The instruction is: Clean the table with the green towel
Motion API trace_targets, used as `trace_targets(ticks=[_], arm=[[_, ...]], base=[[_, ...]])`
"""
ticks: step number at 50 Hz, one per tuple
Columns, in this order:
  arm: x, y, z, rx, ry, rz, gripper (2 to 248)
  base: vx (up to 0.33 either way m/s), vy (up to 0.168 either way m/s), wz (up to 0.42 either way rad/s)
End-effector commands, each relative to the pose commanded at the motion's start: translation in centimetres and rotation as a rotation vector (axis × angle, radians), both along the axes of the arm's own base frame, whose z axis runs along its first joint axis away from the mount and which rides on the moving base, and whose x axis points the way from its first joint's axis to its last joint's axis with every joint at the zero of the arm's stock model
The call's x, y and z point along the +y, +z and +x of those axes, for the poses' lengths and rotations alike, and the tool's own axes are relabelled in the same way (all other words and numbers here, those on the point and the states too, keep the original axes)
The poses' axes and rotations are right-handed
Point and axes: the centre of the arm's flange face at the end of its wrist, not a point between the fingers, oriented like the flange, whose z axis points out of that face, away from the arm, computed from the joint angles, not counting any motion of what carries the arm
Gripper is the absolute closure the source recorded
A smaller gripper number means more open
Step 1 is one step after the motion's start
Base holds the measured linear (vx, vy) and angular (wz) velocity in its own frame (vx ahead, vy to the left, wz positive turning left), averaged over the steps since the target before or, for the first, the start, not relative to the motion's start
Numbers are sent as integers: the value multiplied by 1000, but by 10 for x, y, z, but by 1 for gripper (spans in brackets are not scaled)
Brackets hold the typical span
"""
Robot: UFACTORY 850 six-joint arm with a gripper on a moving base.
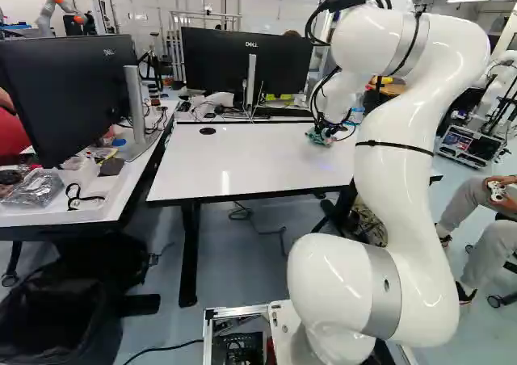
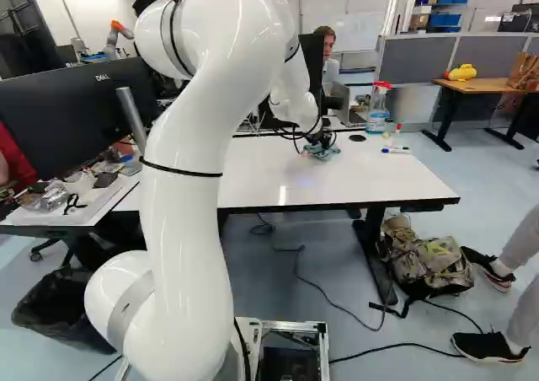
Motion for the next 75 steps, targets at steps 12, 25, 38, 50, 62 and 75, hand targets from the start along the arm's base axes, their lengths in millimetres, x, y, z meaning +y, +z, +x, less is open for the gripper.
trace_targets(ticks=[12, 25, 38, 50, 62, 75], arm=[[0, 0, 0, 0, 0, 0, 189], [-7, 0, 0, -2, -10, -1, 189], [-29, -1, 1, -9, -39, -4, 189], [-40, -3, 11, -22, -48, -9, 189], [-27, -3, 17, -22, -26, -9, 189], [-11, -1, 3, -5, -13, -2, 189]], base=[[0, 0, 0], [0, 0, 0], [0, 0, 0], [0, 0, 0], [0, 0, 0], [0, 0, 0]])
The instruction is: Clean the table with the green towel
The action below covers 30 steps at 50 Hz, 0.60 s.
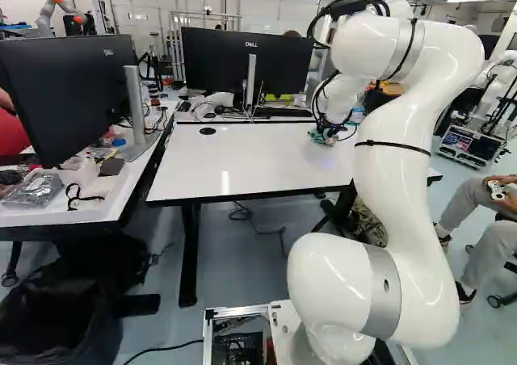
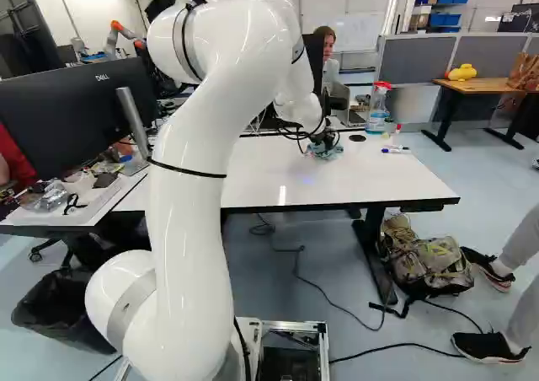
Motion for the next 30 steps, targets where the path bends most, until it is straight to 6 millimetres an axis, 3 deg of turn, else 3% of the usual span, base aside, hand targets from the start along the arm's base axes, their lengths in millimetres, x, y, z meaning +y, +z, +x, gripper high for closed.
trace_targets(ticks=[20, 30], arm=[[-1, 4, -35, 24, -22, 10, 189], [-15, 3, -37, 21, -43, 9, 189]], base=[[0, 0, 0], [0, 0, 0]])
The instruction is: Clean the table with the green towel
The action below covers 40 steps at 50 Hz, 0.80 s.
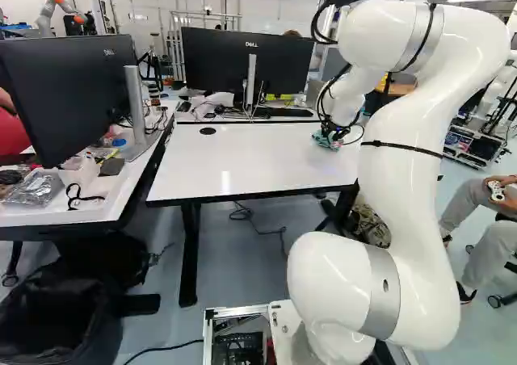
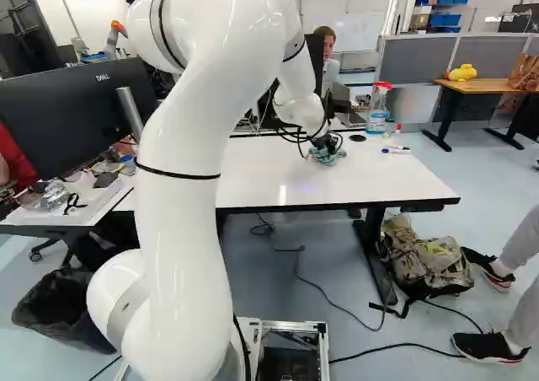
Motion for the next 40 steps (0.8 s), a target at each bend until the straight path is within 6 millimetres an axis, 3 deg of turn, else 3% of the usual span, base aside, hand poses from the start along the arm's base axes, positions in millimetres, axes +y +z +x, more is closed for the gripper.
trace_targets(ticks=[19, 40], arm=[[-31, -3, 13, -19, -33, -9, 189], [-25, -7, 47, -42, -5, -20, 189]], base=[[0, 0, 0], [0, 0, 0]])
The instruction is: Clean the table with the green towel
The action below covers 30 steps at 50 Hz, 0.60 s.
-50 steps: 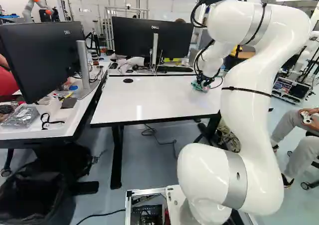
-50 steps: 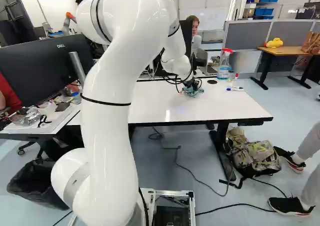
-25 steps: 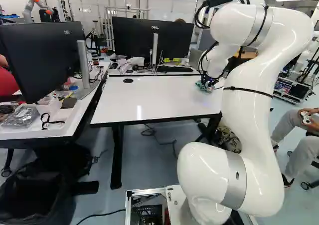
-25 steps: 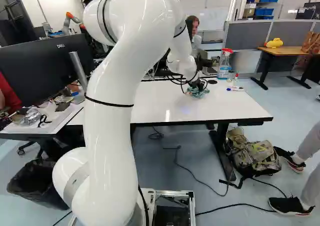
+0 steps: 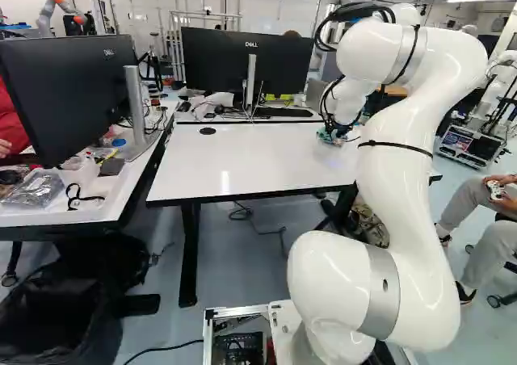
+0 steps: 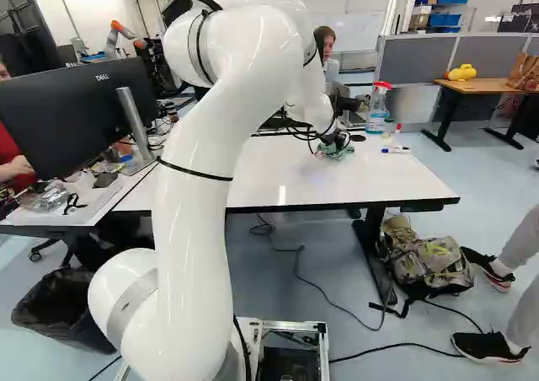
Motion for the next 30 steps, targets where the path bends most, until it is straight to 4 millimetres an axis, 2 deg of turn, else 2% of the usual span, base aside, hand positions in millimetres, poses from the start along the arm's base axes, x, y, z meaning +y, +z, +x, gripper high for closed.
trace_targets(ticks=[11, 30], arm=[[17, 1, -2, 8, 21, 3, 189], [46, 5, -24, 34, 48, 15, 189]], base=[[0, 0, 0], [0, 0, 0]])
